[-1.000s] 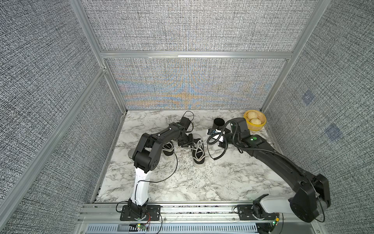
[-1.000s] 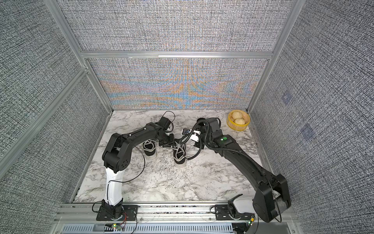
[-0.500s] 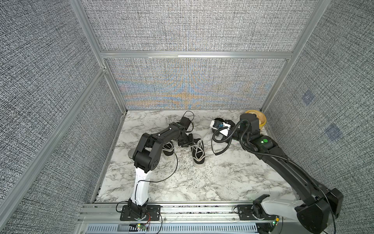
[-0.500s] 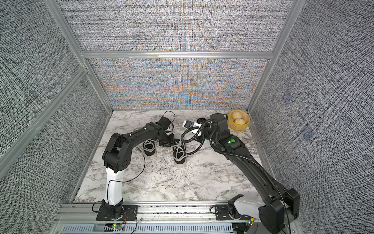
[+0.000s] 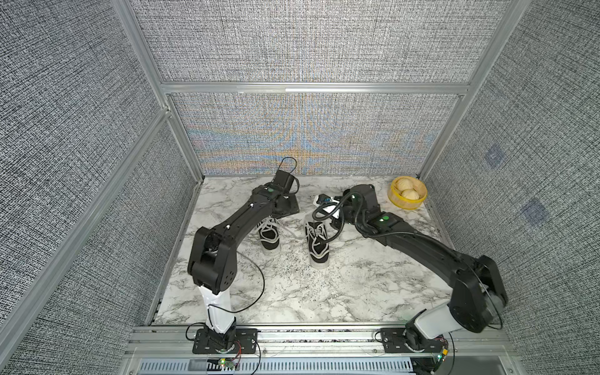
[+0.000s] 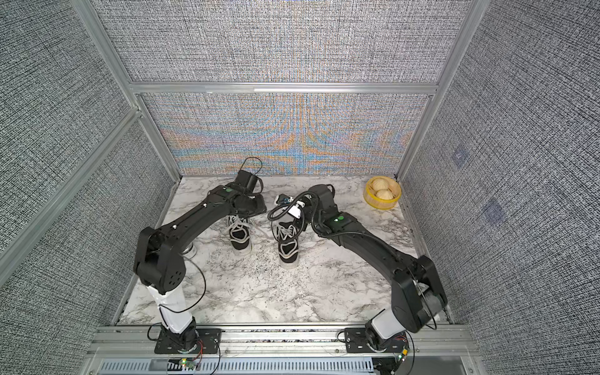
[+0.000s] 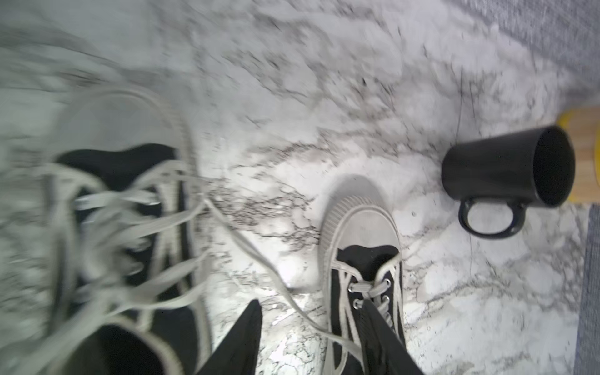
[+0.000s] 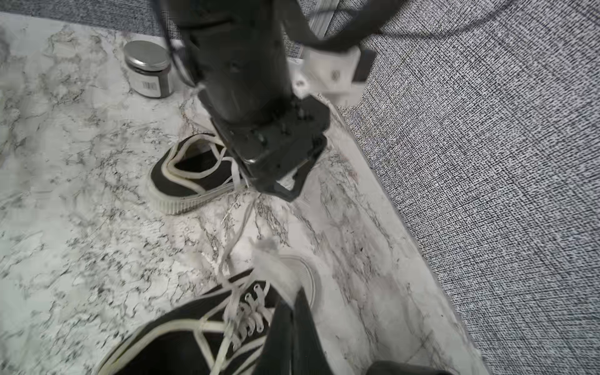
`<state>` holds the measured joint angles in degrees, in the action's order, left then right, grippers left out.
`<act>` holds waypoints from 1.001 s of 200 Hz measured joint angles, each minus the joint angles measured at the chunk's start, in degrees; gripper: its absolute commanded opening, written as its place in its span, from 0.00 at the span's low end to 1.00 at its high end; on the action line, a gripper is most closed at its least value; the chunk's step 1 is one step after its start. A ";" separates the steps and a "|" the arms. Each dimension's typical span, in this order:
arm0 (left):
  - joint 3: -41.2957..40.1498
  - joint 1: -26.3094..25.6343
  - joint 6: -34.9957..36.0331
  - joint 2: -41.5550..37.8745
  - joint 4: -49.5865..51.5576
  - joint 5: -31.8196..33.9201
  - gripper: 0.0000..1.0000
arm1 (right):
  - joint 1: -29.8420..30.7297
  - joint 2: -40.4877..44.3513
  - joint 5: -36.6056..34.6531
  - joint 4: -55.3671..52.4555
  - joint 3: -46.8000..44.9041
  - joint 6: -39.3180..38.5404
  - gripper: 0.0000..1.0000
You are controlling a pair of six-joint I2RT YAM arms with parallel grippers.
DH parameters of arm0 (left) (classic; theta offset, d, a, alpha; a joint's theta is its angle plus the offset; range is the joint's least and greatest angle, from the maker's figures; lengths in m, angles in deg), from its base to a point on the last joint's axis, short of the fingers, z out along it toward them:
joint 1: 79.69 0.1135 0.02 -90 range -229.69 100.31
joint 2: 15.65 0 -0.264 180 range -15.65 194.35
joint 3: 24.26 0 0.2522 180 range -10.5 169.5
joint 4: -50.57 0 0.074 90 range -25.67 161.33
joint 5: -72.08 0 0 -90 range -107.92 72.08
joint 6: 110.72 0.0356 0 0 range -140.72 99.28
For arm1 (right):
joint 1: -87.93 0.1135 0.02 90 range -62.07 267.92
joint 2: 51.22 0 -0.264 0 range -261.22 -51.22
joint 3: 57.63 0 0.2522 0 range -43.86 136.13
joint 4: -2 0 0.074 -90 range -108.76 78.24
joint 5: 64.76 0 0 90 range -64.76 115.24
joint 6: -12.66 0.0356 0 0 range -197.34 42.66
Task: Remove the insole from the shoe
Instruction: Untie the shoelace on the shoe.
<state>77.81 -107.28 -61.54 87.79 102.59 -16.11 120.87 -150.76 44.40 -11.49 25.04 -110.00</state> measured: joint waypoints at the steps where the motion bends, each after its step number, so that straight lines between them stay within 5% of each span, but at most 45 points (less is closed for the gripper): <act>1: -0.17 0.04 -0.07 -0.17 0.02 0.20 0.51 | 0.04 -0.20 -0.02 0.02 0.15 0.11 0.00; 36: -9.38 0.68 -3.26 -9.57 0.96 7.76 0.51 | 1.42 -10.88 -5.18 2.05 8.07 7.23 0.01; 62: -16.24 0.52 -4.02 -14.62 -0.48 8.17 0.51 | 1.90 -17.18 -8.02 -0.35 13.90 11.67 0.29; 107: -24.09 -3.23 0.70 -19.52 -5.79 0.37 0.51 | 1.68 -18.12 -9.66 -8.09 22.12 19.06 0.53; 155: -30.82 -5.90 7.08 -23.52 -15.52 -11.19 0.54 | -2.89 -6.38 -9.14 -15.74 17.97 27.17 0.60; 200: -28.39 -7.87 11.52 -17.79 -20.44 -19.85 0.53 | -6.45 -4.50 -8.55 -26.69 13.60 35.01 0.58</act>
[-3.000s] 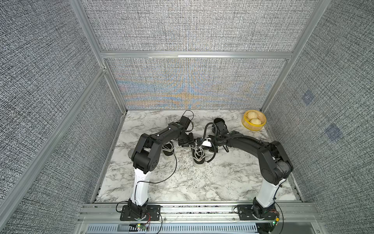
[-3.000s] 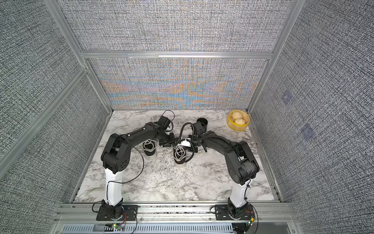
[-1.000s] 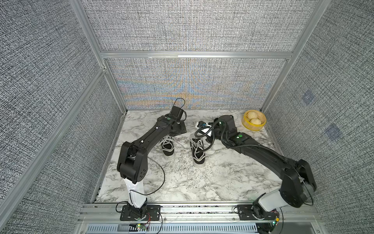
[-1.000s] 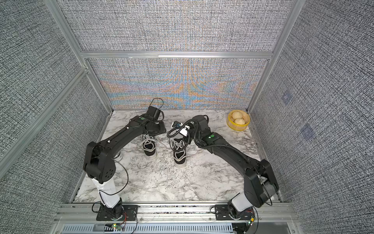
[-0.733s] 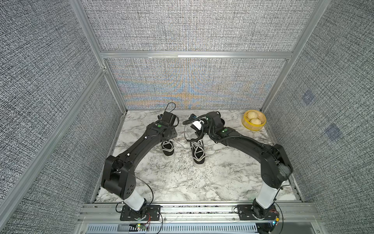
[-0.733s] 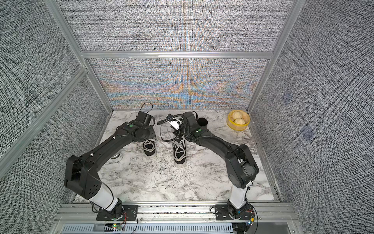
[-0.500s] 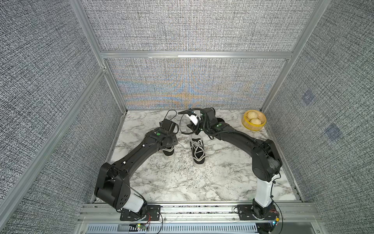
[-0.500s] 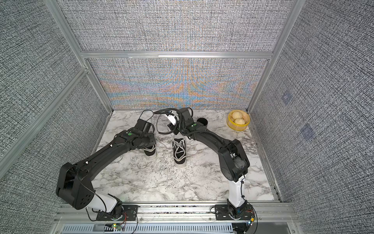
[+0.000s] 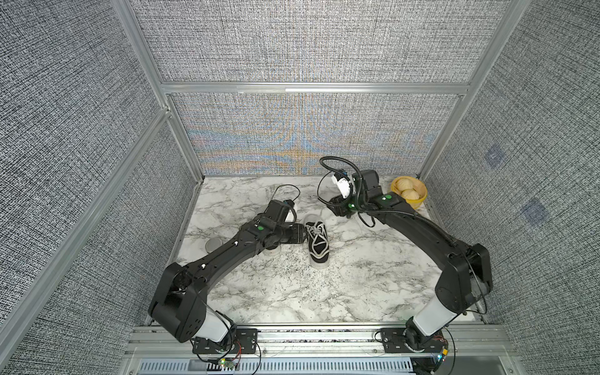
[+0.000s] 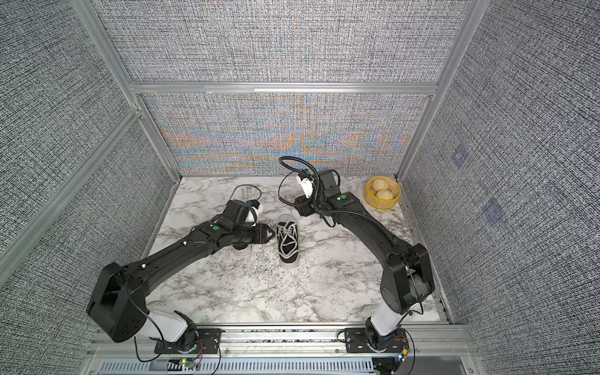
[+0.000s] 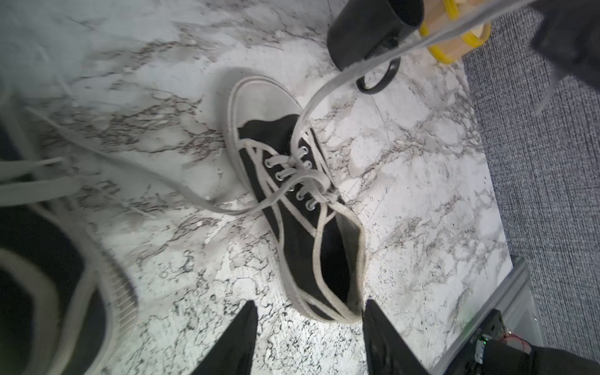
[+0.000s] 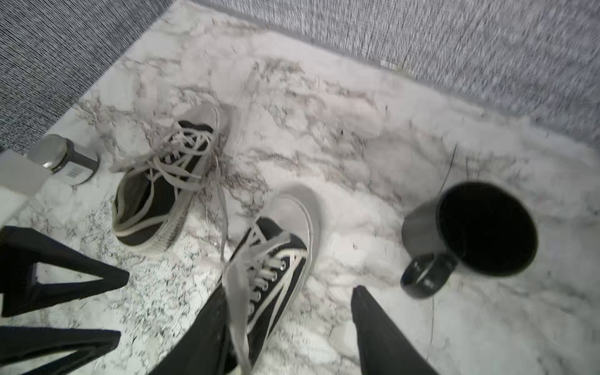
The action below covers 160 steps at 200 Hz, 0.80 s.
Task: Remove the insole from the shoe
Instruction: Untie the shoelace on the shoe.
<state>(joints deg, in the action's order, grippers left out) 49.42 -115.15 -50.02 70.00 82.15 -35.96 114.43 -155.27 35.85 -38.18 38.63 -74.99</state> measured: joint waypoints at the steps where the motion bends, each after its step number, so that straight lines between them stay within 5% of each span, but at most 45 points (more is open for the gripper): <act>1: 0.04 -0.04 0.02 0.09 -0.04 -0.09 0.53 | -0.04 -0.04 0.00 -0.11 0.02 0.09 0.58; 57: 4.46 -0.55 1.62 5.42 -1.86 -3.50 0.54 | -1.14 -11.39 0.09 -3.72 15.04 5.38 0.52; 96: 7.58 -0.55 0.72 7.52 -2.56 3.96 0.57 | -2.21 -20.92 1.53 -7.52 28.81 8.04 0.48; 126: 11.04 0.28 0.37 12.55 -6.40 9.11 0.65 | -1.97 -20.37 4.52 -8.66 28.92 9.33 0.48; 160: 16.83 0.92 0.46 20.02 -12.81 6.93 0.74 | -2.51 -16.09 7.08 -8.50 23.69 10.78 0.48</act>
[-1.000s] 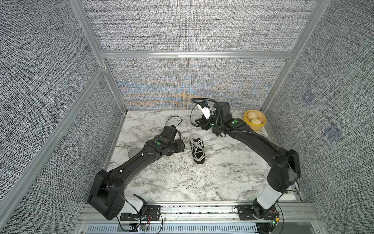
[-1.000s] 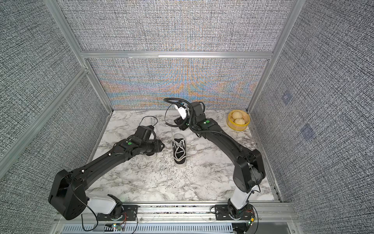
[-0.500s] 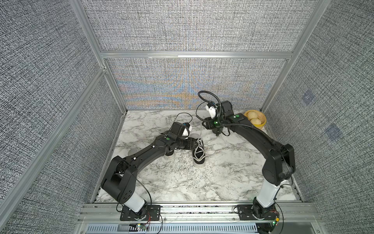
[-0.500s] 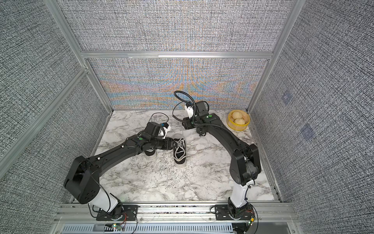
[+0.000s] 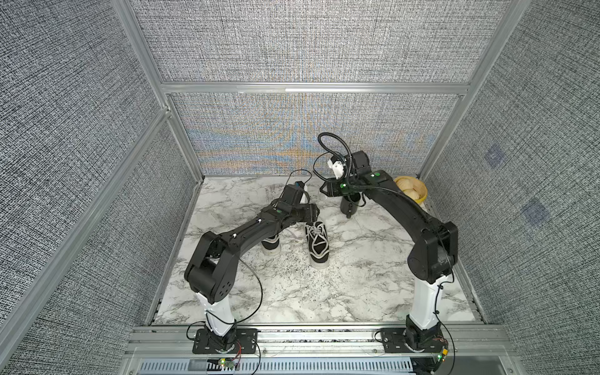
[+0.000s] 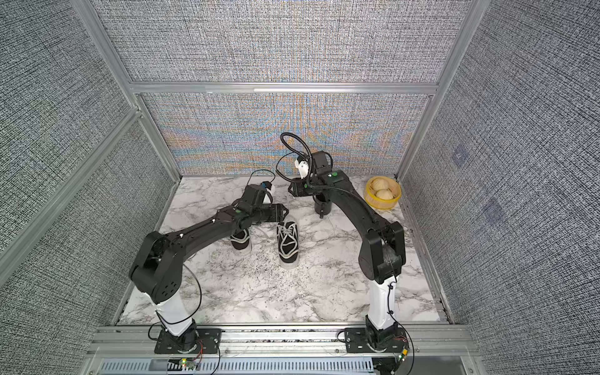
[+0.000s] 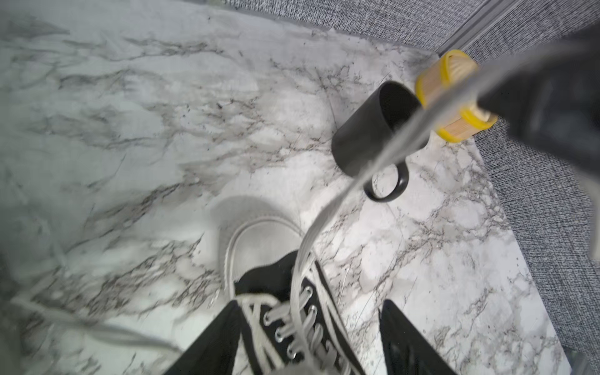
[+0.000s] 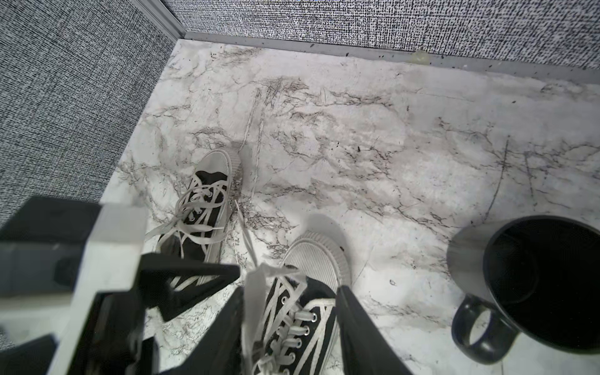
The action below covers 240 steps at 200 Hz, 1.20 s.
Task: Remove the insole from the shoe
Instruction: Untie the shoelace on the shoe.
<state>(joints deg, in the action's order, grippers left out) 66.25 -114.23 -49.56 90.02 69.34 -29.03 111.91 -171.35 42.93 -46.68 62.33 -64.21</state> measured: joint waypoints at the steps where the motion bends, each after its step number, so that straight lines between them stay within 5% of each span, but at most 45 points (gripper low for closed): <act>1: 0.13 0.02 0.00 0.17 -0.13 -0.09 0.74 | 0.00 0.09 0.07 0.02 -0.11 0.02 0.48; 25: 3.02 0.52 -0.09 4.61 -3.85 -3.85 0.72 | -0.37 1.57 1.22 0.42 -2.08 1.22 0.47; 72: 7.32 3.28 -2.62 10.73 -6.12 -2.58 0.52 | -0.33 4.59 2.43 0.52 -3.93 1.99 0.47; 112: 10.82 5.44 -4.57 12.11 -5.25 4.46 0.59 | -1.14 13.20 0.57 1.29 -10.88 2.80 0.54; 168: 21.77 7.37 -2.12 14.45 6.95 9.75 0.75 | 2.34 22.80 -4.35 4.83 -28.06 0.26 0.50; 240: 38.93 11.93 4.37 16.52 32.52 17.03 0.71 | 9.09 20.55 -6.64 9.57 -38.12 -5.57 0.48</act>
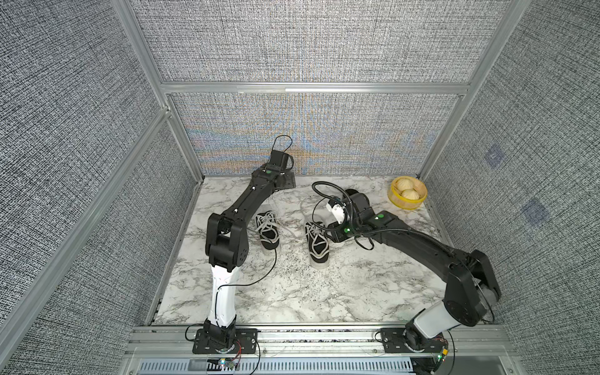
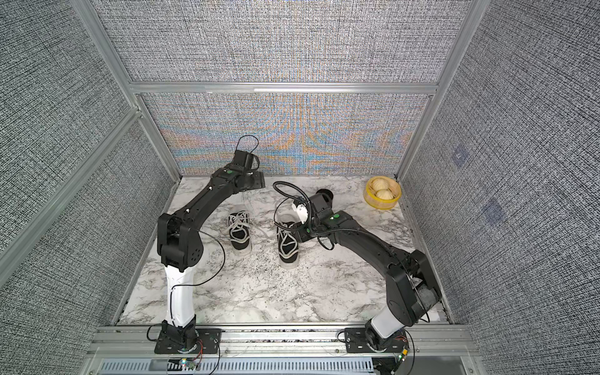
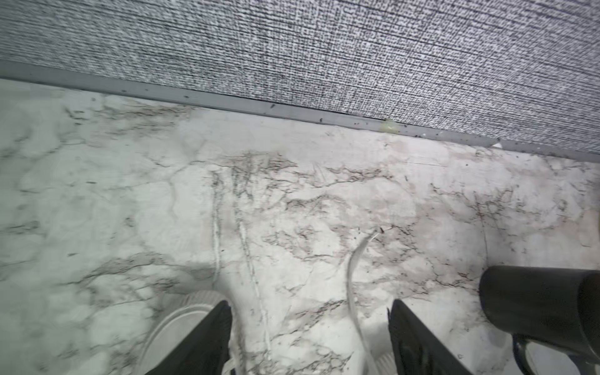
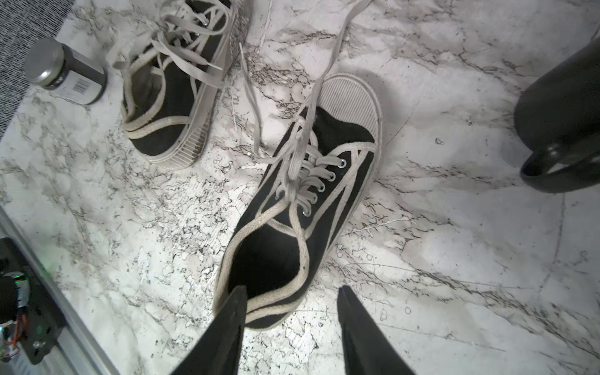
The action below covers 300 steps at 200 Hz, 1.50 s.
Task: Remove the insole from the shoe
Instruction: Untie the shoelace on the shoe.
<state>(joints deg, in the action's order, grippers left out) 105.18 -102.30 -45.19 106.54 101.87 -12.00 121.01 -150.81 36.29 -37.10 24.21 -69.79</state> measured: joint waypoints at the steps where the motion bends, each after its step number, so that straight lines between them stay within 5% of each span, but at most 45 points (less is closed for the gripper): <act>1: 0.02 0.00 0.07 -0.17 0.42 -0.17 0.71 | 0.00 -0.11 -0.02 0.15 -0.09 0.00 0.48; 35: -16.44 -1.95 -1.73 -11.58 1.73 -6.08 0.62 | 0.31 -2.10 0.35 4.20 -2.43 -0.17 0.47; 72: -44.57 -7.15 -4.72 -28.20 -4.92 -14.71 0.64 | 0.35 -2.97 1.90 8.33 -5.22 0.79 0.47; 94: -52.57 -10.91 -4.17 -32.79 -10.16 -19.12 0.65 | 0.33 -3.30 2.60 10.86 -6.99 1.81 0.47; 147: -53.81 -14.25 -2.34 -28.09 -18.40 -24.55 0.65 | 0.35 -6.01 2.71 14.69 -7.56 4.04 0.42; 201: -51.65 -14.56 -2.29 -21.86 -22.88 -27.50 0.58 | 0.35 -8.22 2.67 16.87 -7.48 5.46 0.26; 300: -51.78 -14.73 -2.67 -21.57 -22.12 -19.85 0.10 | -0.46 -7.19 2.34 18.95 -9.27 10.80 0.02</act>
<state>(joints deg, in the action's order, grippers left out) 53.40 -117.03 -47.85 84.97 79.75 -31.85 120.55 -158.00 38.63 -18.15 14.94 -58.99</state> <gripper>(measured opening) 0.147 0.075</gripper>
